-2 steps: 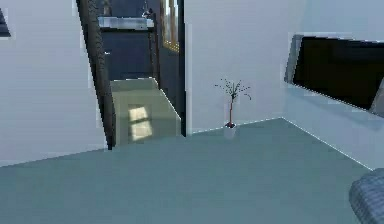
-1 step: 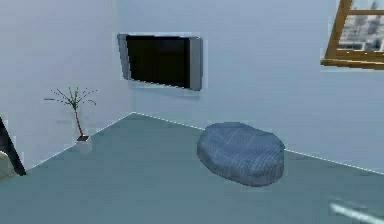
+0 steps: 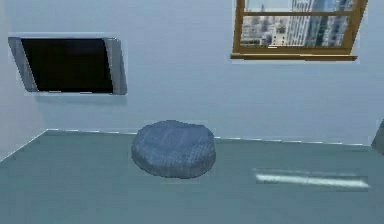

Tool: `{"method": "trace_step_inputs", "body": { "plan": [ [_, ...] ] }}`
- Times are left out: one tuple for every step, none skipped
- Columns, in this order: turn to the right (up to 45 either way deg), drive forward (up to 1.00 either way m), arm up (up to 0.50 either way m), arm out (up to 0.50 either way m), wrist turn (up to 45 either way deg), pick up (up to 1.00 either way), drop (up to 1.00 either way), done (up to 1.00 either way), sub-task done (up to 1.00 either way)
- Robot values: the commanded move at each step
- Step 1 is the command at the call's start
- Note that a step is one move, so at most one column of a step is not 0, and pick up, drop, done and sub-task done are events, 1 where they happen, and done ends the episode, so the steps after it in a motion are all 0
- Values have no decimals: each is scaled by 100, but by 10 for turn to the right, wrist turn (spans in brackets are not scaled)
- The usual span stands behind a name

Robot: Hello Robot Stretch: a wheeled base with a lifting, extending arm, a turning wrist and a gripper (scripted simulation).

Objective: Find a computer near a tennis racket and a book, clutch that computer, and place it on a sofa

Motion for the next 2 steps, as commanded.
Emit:
{"method": "trace_step_inputs", "body": {
  "plan": [
    [0,25,0,0,0,0,0,0,0],
    [-450,0,0,0,0,0,0,0,0]
  ]
}}
